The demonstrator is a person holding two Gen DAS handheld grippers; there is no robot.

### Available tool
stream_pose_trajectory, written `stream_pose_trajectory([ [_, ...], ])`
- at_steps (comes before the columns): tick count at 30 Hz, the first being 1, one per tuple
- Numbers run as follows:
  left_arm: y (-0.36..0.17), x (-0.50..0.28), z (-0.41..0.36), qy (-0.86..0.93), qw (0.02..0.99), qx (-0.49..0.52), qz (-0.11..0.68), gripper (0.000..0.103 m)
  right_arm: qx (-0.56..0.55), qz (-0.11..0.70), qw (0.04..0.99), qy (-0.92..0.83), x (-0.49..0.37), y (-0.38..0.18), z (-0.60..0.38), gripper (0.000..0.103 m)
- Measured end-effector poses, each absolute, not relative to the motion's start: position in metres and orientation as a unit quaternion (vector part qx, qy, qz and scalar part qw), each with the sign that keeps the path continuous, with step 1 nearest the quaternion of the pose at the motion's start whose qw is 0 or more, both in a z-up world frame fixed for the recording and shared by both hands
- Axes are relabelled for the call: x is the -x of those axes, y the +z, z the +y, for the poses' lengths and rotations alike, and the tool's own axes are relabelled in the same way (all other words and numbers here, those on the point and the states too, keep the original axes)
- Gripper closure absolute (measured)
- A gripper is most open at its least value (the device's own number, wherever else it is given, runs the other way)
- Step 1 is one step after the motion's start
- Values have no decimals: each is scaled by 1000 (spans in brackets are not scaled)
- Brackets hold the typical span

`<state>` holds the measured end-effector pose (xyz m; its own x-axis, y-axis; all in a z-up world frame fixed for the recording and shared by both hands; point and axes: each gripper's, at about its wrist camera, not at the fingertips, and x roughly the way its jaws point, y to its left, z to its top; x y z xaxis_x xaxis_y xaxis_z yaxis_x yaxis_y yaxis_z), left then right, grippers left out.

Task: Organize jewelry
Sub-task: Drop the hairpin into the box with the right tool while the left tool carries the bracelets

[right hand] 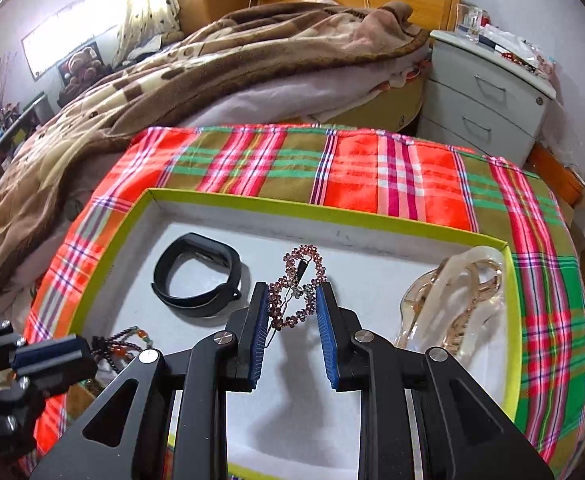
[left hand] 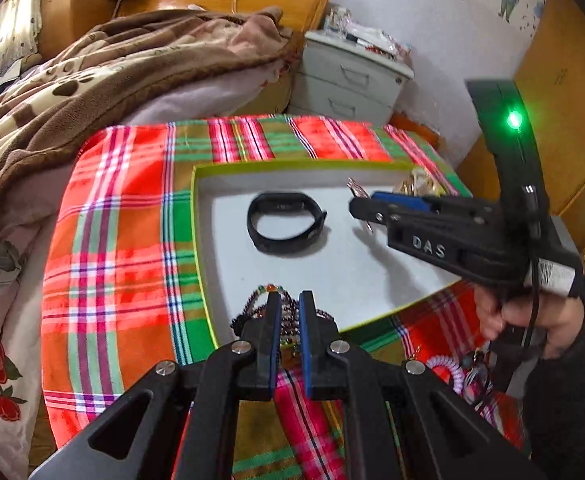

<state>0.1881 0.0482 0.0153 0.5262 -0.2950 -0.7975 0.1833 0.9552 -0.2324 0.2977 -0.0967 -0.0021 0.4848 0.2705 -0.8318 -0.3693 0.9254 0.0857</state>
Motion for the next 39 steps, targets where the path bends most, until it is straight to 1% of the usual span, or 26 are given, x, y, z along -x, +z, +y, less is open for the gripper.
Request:
stream_pose_trajectory([
  [23,-10,-215,39,-117,852,53,507,94,78,484,850,190,-318,-17,-77,78],
  [31,-14,-223,40,-109,856,51,502,93,75,482,853,186,-321,-17,-76,78],
  [39,-7,-232,52,-93,865,75,488,94,75,481,853,187,-320,-17,-78,77],
])
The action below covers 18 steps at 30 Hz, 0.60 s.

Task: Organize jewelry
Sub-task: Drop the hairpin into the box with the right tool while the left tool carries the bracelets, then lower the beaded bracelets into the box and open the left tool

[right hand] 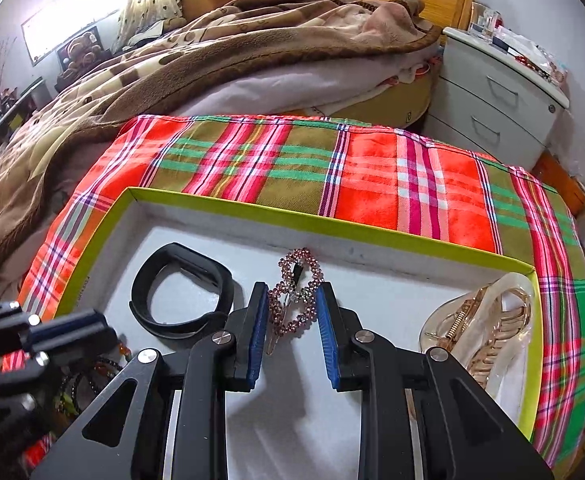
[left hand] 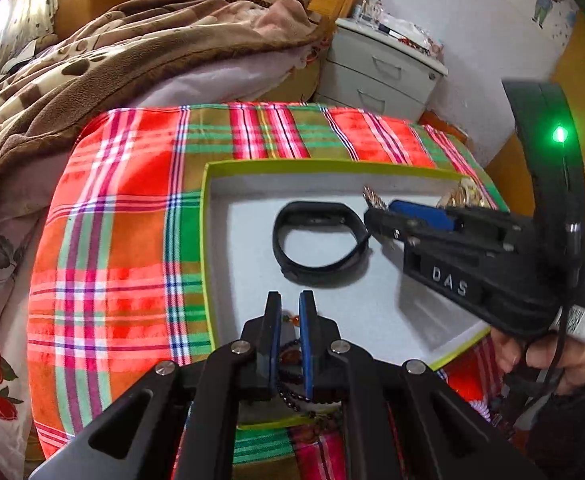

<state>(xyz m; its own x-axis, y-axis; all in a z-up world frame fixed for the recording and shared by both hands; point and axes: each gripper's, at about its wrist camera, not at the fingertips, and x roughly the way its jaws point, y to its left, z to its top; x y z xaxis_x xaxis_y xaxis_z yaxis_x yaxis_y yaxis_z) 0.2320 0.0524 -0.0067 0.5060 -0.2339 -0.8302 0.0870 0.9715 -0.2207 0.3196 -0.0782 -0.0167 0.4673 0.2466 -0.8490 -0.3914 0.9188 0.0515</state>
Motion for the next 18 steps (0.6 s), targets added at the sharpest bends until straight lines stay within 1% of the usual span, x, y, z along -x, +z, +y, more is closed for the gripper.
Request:
stream_pose_trajectory([
  [1,-6,-232,55,-89,866,77,486,93,73,481,854,187,-319,-16,-79,75],
  [4,-2,-231,60,-84,868,84,483,93,64,477,855,192,-316,-13,-81,61],
  [8,4,-225,63,-81,872,84,475,93,58,468,861,192,-310,-6,-86,61],
  [10,9,-221,65,-81,875,90,469,86,52,464,863,191,-305,-2,-90,60],
  [18,24,-203,65,-88,884,95,449,85,32,444,874,196,-281,15,-101,60],
])
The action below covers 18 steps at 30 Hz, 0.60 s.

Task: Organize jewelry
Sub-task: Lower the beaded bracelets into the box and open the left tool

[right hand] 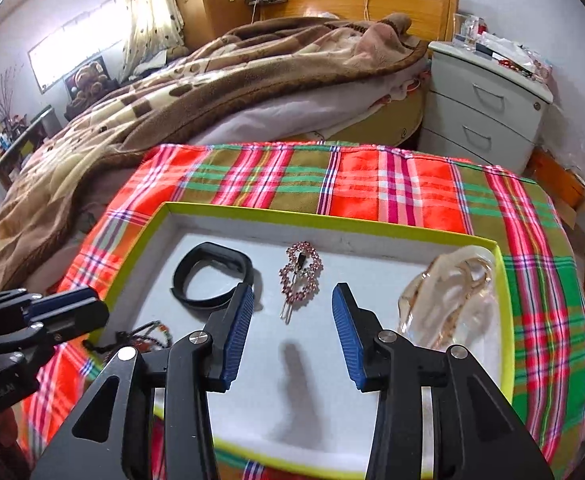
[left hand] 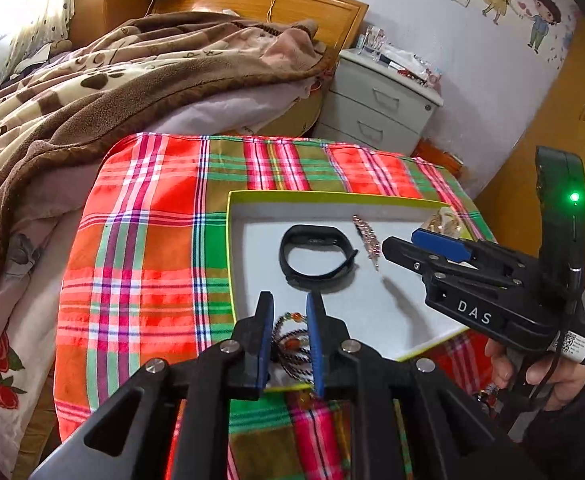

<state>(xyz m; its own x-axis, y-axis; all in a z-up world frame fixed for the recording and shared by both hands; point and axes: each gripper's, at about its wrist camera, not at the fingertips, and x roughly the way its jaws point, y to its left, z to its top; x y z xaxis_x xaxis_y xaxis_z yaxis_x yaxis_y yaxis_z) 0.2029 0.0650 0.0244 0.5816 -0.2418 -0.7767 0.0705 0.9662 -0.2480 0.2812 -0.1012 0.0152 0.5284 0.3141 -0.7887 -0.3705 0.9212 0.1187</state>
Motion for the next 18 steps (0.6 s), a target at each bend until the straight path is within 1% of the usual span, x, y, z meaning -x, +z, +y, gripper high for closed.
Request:
stream_pose_trajectory([
  [4,29,-191,58,-84,889,80,443,81,31,432,881,190,-266,24,-105,60],
  [7,33,-181,53,-81,892,73,438,81,21,422,887,189,-250,32,-111,60],
  [10,37,-169,43,-65,900,39,429,80,19,413,892,183,-237,38,-114,60],
  [18,41,-140,27,-90,900,37,424,78,22,396,902,167,-202,44,-124,60],
])
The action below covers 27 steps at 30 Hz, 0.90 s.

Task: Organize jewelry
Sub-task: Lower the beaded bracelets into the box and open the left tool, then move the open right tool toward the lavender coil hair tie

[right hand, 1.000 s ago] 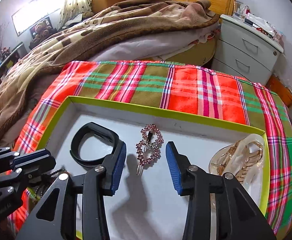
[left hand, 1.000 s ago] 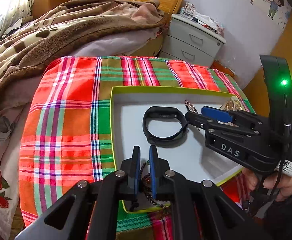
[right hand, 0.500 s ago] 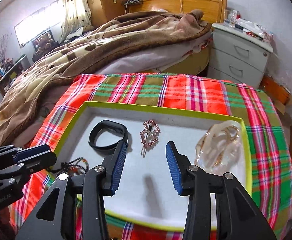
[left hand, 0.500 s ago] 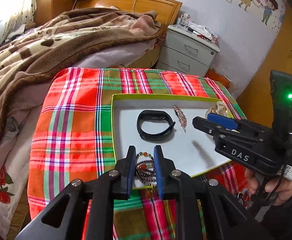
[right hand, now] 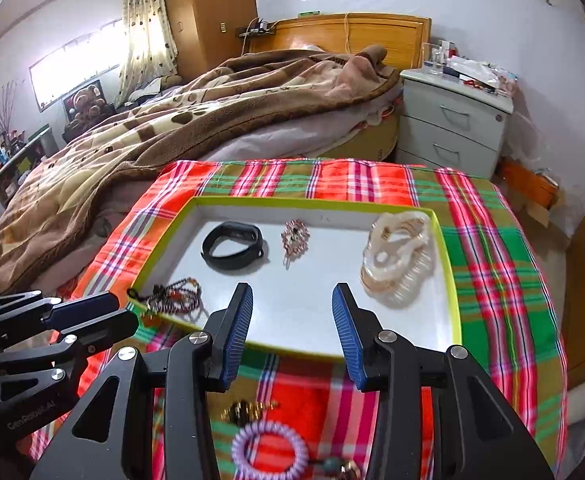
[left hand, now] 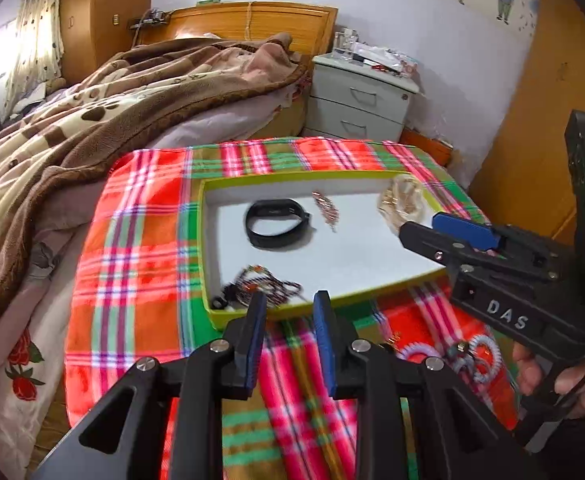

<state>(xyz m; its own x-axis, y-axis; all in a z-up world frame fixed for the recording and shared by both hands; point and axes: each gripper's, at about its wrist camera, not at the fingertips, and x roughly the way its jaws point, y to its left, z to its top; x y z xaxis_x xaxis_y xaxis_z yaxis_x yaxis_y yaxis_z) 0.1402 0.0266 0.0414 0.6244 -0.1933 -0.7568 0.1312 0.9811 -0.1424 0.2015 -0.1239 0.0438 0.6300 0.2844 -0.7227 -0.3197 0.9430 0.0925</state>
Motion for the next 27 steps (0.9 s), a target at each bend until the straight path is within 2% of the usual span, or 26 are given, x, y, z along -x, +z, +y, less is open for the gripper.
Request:
stream_pose_trajectory([
  [8,45,-118,14,-102,902,33,417,76,-1,390,907,158,-172,42,-143,60],
  [16,36,-101,3,-130,897,45,420,66,-14,388,912,135,-141,35,-173,60],
  [27,14,-96,3,-150,879,80,446,65,-34,403,910,93,-117,15,-213,60],
])
